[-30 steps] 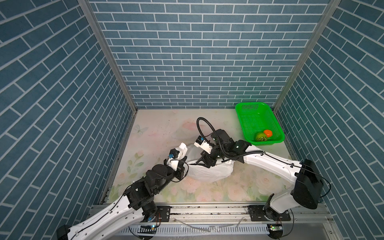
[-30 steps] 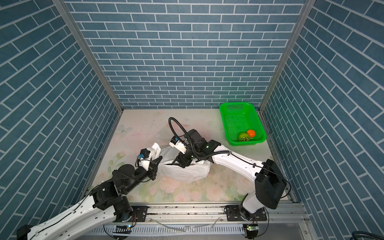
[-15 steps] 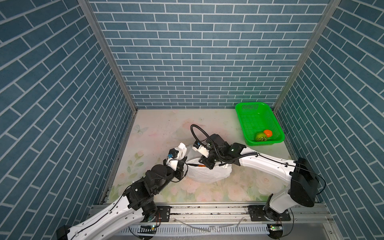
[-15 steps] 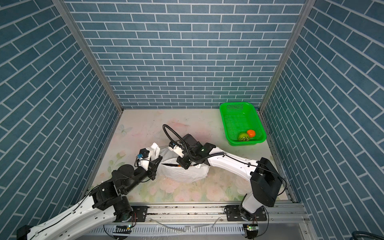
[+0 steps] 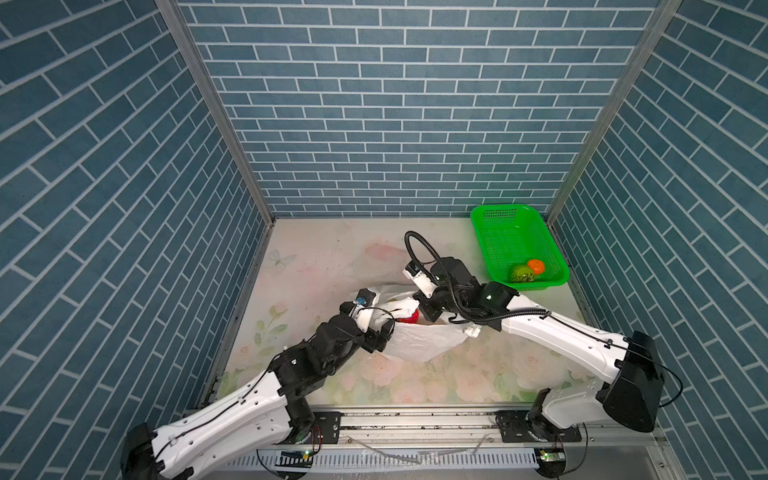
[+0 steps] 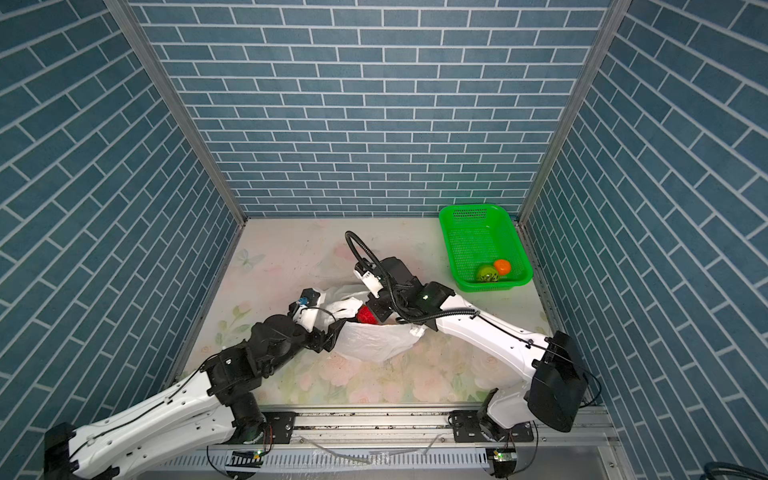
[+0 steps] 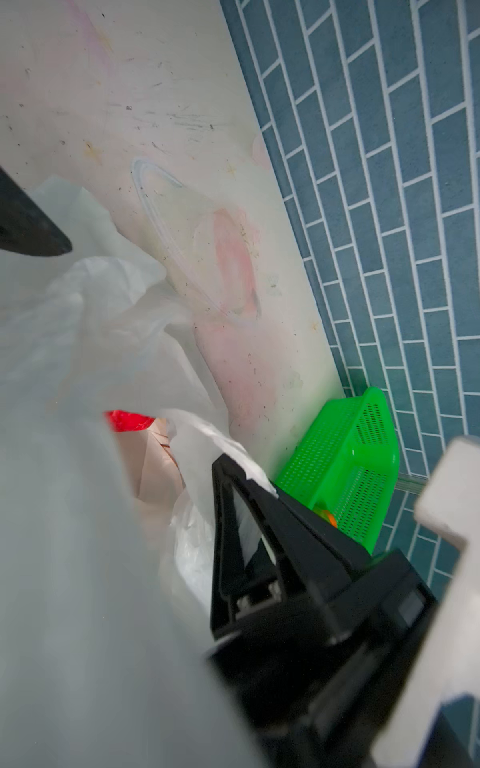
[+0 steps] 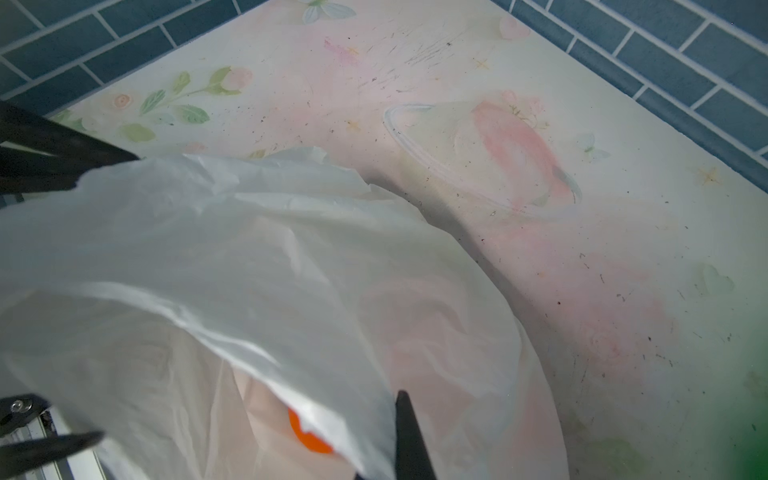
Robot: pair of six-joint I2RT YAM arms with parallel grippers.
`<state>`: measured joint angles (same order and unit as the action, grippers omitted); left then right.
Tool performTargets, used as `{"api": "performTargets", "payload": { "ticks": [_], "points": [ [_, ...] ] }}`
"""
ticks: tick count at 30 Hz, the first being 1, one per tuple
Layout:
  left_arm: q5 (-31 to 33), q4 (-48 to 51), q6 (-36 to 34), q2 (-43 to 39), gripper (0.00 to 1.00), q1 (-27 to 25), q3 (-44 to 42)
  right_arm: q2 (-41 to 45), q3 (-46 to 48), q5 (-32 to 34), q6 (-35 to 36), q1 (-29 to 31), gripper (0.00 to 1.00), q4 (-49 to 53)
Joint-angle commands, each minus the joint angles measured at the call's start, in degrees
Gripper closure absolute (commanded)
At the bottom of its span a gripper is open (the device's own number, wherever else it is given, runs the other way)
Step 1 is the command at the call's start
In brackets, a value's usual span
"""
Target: Untie the knot of the plastic bag and take out the fruit
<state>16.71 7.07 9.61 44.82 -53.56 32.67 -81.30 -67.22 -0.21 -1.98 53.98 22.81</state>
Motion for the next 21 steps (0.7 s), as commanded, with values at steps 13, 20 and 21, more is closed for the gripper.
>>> {"api": "performTargets", "payload": {
  "ticks": [13, 20, 21],
  "points": [
    [24.0, 15.8, 10.3, 8.9, 0.06, 2.5, 4.3, 7.9, 0.7, 0.4, -1.5, -6.7, 1.0, 2.5],
    [21.6, 19.4, 13.9, 4.8, 0.07, 2.5, 1.9, 5.6, 1.2, 0.2, -2.2, -13.8, 1.0, 2.8],
    [21.0, 20.0, 14.0, 4.8, 0.07, 2.5, 1.9, 5.1, 1.1, 0.4, -2.5, -14.5, 1.0, 2.4]
  ]
}}
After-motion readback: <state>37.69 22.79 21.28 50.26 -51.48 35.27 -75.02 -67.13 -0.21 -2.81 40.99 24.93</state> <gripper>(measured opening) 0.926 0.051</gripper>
